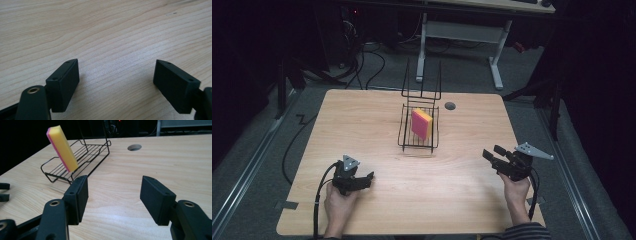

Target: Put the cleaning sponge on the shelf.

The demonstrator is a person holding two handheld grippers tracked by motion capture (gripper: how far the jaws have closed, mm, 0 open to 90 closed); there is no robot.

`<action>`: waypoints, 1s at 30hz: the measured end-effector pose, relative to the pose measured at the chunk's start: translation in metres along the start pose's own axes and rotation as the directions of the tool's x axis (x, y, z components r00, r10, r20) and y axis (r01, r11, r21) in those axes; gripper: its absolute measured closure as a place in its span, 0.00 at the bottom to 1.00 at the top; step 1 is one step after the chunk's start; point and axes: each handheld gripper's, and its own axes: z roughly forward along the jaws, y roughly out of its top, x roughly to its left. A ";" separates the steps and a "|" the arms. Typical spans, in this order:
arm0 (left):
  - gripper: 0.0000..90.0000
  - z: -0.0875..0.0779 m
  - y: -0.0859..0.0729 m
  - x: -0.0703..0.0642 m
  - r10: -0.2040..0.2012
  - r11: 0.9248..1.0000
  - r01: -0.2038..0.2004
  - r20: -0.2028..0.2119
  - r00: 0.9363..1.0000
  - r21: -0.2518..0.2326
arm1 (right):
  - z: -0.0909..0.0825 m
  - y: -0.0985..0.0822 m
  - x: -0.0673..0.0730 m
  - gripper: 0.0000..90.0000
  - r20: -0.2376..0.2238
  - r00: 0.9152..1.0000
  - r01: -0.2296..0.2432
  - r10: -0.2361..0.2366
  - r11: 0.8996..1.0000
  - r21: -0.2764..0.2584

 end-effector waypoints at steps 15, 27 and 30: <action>0.24 0.000 0.000 0.000 0.000 1.000 0.000 -0.001 1.000 0.000 | 0.012 -0.025 -0.004 0.44 0.010 0.999 -0.034 0.034 0.998 0.045; 0.24 0.000 0.000 0.000 0.000 1.000 0.000 -0.001 1.000 0.000 | 0.021 -0.039 -0.004 0.45 0.026 0.999 -0.030 0.027 0.995 0.091; 0.24 0.000 0.000 0.000 0.000 1.000 0.000 -0.001 1.000 0.000 | 0.024 -0.042 -0.003 0.45 0.038 0.999 -0.013 0.009 0.994 0.109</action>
